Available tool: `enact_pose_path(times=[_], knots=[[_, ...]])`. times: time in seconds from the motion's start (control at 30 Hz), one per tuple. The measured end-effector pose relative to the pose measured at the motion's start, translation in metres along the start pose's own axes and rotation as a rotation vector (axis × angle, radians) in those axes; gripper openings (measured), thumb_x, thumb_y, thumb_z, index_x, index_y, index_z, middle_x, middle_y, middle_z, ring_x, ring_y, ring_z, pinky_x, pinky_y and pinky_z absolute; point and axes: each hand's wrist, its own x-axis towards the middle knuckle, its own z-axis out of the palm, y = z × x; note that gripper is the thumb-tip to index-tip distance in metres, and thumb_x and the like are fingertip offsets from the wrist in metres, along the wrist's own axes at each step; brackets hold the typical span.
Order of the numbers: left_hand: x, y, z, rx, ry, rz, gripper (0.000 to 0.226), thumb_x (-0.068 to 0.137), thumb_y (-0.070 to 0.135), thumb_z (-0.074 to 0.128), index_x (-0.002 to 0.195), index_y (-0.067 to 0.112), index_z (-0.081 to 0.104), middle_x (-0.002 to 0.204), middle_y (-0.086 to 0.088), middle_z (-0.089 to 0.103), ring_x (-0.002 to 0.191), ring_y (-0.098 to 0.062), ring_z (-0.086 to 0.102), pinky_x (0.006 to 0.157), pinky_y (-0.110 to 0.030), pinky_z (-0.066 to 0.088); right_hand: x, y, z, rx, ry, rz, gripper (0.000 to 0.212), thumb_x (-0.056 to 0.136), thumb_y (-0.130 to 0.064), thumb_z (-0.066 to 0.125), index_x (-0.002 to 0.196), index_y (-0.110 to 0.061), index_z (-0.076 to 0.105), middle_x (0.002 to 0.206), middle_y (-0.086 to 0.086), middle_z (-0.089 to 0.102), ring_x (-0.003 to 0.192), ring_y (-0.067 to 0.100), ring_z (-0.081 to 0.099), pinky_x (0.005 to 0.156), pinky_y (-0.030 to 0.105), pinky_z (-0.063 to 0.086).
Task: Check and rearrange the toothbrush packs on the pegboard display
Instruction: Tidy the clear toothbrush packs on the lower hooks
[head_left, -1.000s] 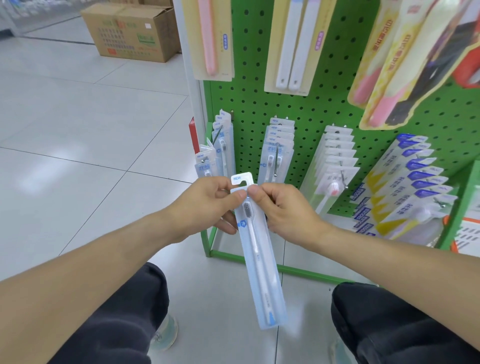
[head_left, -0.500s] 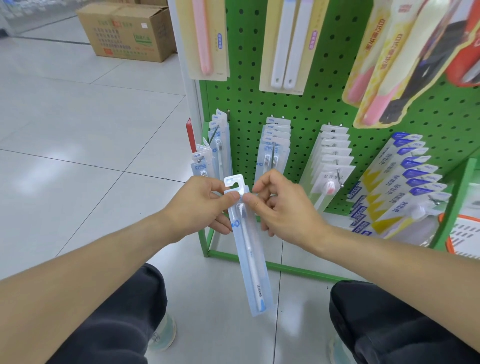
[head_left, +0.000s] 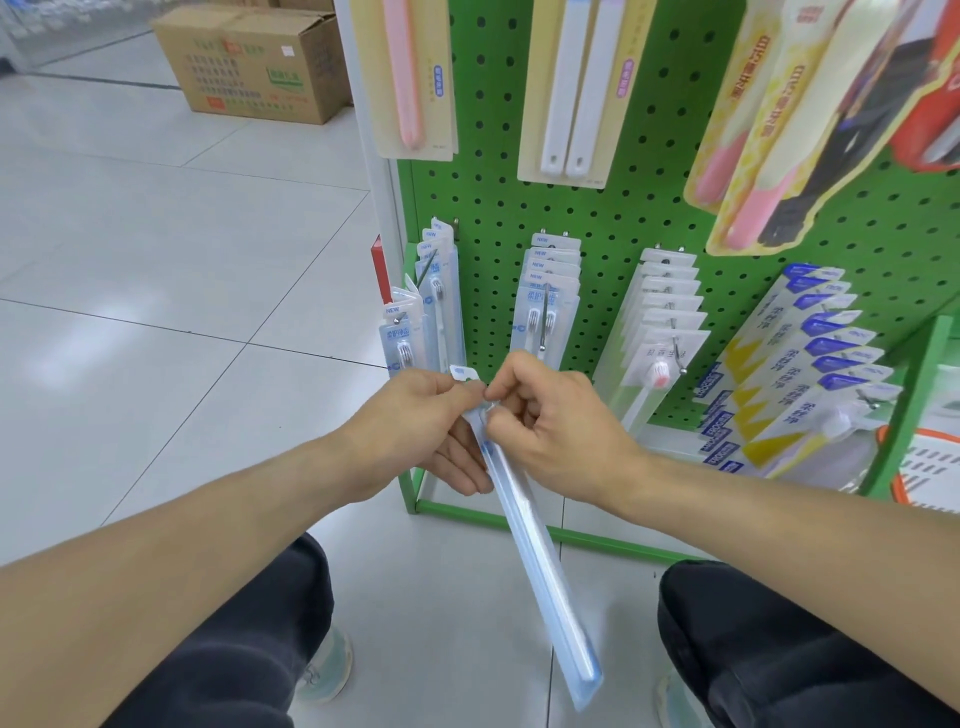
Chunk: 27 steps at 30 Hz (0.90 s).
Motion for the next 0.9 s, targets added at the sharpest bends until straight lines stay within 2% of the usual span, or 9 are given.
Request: enact_pose_path(times=[0.13, 0.2, 0.33, 0.4, 0.47, 0.53, 0.63, 0.77, 0.9], knots=[[-0.003, -0.001, 0.005, 0.031, -0.072, 0.048, 0.053, 0.108, 0.037, 0.035, 0.111, -0.011, 0.058, 0.084, -0.03, 0.072, 0.069, -0.038, 0.074, 0.059, -0.034, 0.062, 0.002, 0.0, -0.001, 0.071, 0.06, 0.066, 0.018, 0.094, -0.011, 0.061, 0.079, -0.014, 0.052, 0.057, 0.003, 0.058, 0.05, 0.008, 0.044, 0.051, 0.017, 0.035], [-0.003, -0.001, 0.005, -0.012, -0.035, 0.073, 0.052, 0.108, 0.034, 0.036, 0.111, -0.013, 0.059, 0.089, -0.033, 0.071, 0.072, -0.043, 0.073, 0.06, -0.037, 0.062, 0.003, -0.002, 0.001, 0.209, 0.066, 0.118, 0.022, 0.096, -0.017, 0.064, 0.077, -0.017, 0.053, 0.06, 0.004, 0.059, 0.051, 0.006, 0.045, 0.051, 0.019, 0.037], [-0.004, 0.002, -0.001, -0.021, 0.068, 0.141, 0.045, 0.109, 0.029, 0.037, 0.108, -0.007, 0.062, 0.088, -0.033, 0.071, 0.073, -0.049, 0.07, 0.056, -0.038, 0.061, 0.008, -0.008, -0.001, 0.544, 0.052, 0.167, 0.011, 0.09, -0.016, 0.072, 0.087, -0.011, 0.063, 0.071, 0.012, 0.063, 0.049, 0.011, 0.052, 0.045, 0.02, 0.042], [-0.005, 0.003, -0.002, -0.021, 0.096, 0.16, 0.042, 0.109, 0.029, 0.037, 0.105, -0.004, 0.064, 0.087, -0.033, 0.071, 0.067, -0.045, 0.07, 0.055, -0.039, 0.061, 0.01, -0.009, -0.003, 0.548, 0.051, 0.142, 0.01, 0.087, -0.015, 0.075, 0.089, -0.011, 0.067, 0.073, 0.016, 0.063, 0.05, 0.013, 0.051, 0.046, 0.021, 0.044], [-0.006, 0.004, -0.001, -0.017, 0.117, 0.172, 0.04, 0.109, 0.027, 0.039, 0.099, -0.001, 0.065, 0.082, -0.03, 0.071, 0.061, -0.04, 0.07, 0.055, -0.039, 0.062, 0.009, -0.01, -0.004, 0.464, 0.071, 0.112, 0.012, 0.085, -0.018, 0.079, 0.09, -0.014, 0.068, 0.069, 0.009, 0.063, 0.053, 0.012, 0.05, 0.05, 0.02, 0.044], [-0.005, 0.004, 0.001, 0.035, 0.148, 0.206, 0.038, 0.108, 0.025, 0.04, 0.089, 0.003, 0.064, 0.069, -0.021, 0.071, 0.055, -0.032, 0.07, 0.052, -0.036, 0.061, 0.007, -0.011, -0.003, 0.325, 0.081, 0.088, 0.014, 0.087, -0.02, 0.079, 0.09, -0.018, 0.066, 0.06, -0.004, 0.06, 0.051, 0.007, 0.048, 0.053, 0.02, 0.042], [-0.005, 0.004, 0.0, 0.144, 0.172, 0.273, 0.038, 0.108, 0.023, 0.04, 0.082, 0.007, 0.062, 0.059, -0.007, 0.069, 0.052, -0.027, 0.07, 0.048, -0.032, 0.058, 0.005, -0.014, -0.002, 0.28, 0.021, 0.101, 0.012, 0.093, -0.02, 0.071, 0.093, -0.018, 0.058, 0.058, -0.005, 0.056, 0.053, 0.011, 0.048, 0.056, 0.028, 0.043], [-0.005, 0.004, -0.003, 0.118, 0.147, 0.284, 0.041, 0.108, 0.026, 0.039, 0.088, -0.001, 0.063, 0.068, -0.019, 0.07, 0.055, -0.031, 0.069, 0.051, -0.037, 0.059, 0.006, -0.015, -0.012, 0.45, -0.09, 0.134, 0.007, 0.098, -0.009, 0.063, 0.099, -0.011, 0.057, 0.07, 0.007, 0.057, 0.053, 0.007, 0.054, 0.052, 0.019, 0.045], [-0.005, 0.006, -0.006, 0.087, 0.032, 0.25, 0.036, 0.107, 0.028, 0.04, 0.101, 0.002, 0.064, 0.082, -0.019, 0.072, 0.065, -0.03, 0.069, 0.061, -0.043, 0.063, 0.005, -0.014, -0.016, 0.435, -0.023, 0.117, 0.006, 0.099, -0.003, 0.058, 0.096, -0.008, 0.057, 0.073, 0.009, 0.06, 0.053, 0.001, 0.055, 0.05, 0.014, 0.043]])
